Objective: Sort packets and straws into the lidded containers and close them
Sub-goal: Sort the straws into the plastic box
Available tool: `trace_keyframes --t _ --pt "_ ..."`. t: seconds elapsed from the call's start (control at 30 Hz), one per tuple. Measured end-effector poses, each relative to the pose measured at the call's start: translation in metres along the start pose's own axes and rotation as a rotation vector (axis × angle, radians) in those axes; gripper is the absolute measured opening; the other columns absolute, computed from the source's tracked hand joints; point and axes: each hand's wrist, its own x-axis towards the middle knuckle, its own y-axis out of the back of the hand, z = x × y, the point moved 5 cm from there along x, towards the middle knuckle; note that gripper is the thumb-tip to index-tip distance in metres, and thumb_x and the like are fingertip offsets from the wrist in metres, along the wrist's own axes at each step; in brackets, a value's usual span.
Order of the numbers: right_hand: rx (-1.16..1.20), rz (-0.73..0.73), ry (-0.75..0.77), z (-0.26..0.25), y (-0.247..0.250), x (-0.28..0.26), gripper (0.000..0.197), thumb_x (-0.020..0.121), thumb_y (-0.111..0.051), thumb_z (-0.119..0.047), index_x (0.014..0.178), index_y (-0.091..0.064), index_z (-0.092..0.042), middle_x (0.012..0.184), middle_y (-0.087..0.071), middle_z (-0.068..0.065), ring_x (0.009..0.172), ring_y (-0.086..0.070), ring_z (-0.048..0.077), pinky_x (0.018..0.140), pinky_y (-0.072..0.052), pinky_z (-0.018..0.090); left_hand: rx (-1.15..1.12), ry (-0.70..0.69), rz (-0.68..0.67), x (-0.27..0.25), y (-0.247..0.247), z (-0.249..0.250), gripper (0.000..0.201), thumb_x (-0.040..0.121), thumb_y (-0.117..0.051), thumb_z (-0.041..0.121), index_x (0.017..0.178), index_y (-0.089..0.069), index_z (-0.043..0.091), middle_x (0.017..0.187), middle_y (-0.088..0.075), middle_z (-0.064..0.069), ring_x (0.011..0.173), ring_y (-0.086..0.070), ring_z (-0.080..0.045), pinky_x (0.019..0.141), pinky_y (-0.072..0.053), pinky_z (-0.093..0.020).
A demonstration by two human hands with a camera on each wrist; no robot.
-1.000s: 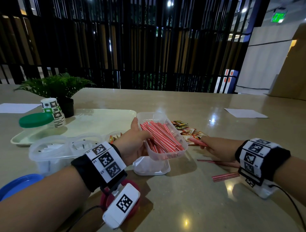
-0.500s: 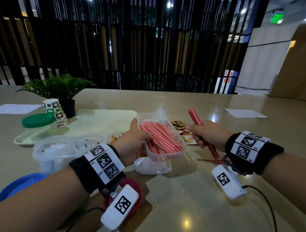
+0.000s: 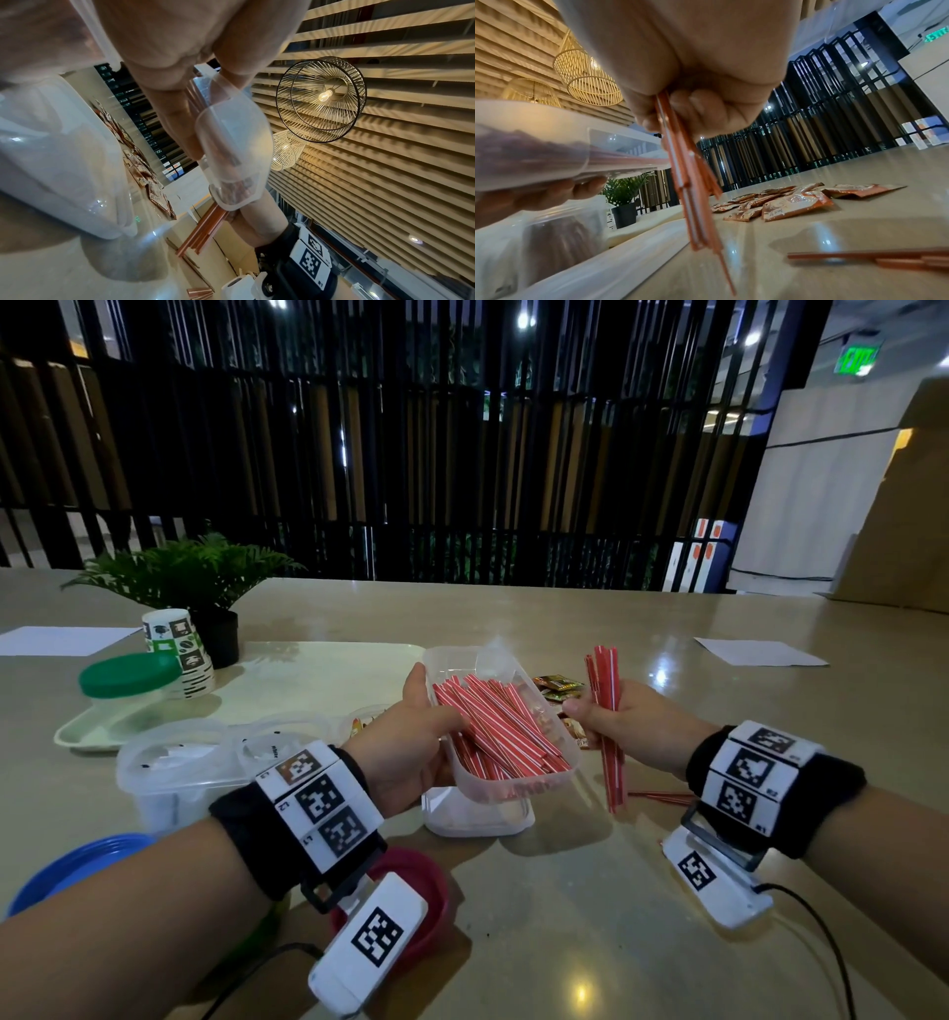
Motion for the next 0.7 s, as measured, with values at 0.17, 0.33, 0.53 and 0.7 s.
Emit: trace_keyframes --t 0.17,0.33,0.53,0.7 --pt "0.036 0.0 -0.027 0.013 -0.009 -0.003 0.031 0.092 -0.059 -0.028 0.063 -0.057 -0.015 0.055 -0.054 0.0 0.045 -0.047 0.008 0.052 -0.043 0.023 -0.021 0.004 -0.002 0.0 -0.001 0.0 0.054 0.099 -0.042 -0.002 0.125 -0.033 0.044 0.13 -0.056 -0.016 0.108 -0.063 -0.042 0.078 -0.057 -0.054" --pt "0.047 -0.091 -0.074 0.02 -0.018 -0.007 0.031 0.087 -0.066 -0.013 0.059 -0.054 -0.015 0.043 -0.053 -0.005 0.039 -0.049 0.006 0.047 -0.044 0.022 -0.018 -0.001 -0.007 -0.001 -0.002 -0.001 0.053 0.098 -0.041 -0.002 0.128 -0.033 0.042 0.129 -0.056 -0.017 0.108 -0.062 -0.042 0.07 -0.058 -0.049" --pt "-0.036 -0.137 -0.078 0.017 -0.012 -0.006 0.016 0.082 -0.073 -0.022 0.071 -0.064 -0.015 0.061 -0.066 0.003 0.054 -0.062 0.011 0.064 -0.058 0.034 -0.017 -0.019 -0.007 0.0 -0.002 -0.001 0.055 0.098 -0.039 -0.004 0.135 -0.034 0.036 0.128 -0.057 -0.018 0.105 -0.064 -0.042 0.067 -0.058 -0.048" --pt "0.041 -0.139 -0.067 0.012 -0.007 -0.008 0.011 0.082 -0.073 -0.013 0.079 -0.066 -0.006 0.069 -0.066 0.015 0.057 -0.062 0.018 0.058 -0.056 0.027 -0.014 -0.019 -0.01 0.001 -0.002 -0.001 0.057 0.098 -0.041 -0.003 0.137 -0.033 0.038 0.128 -0.056 -0.018 0.105 -0.064 -0.043 0.073 -0.057 -0.053"
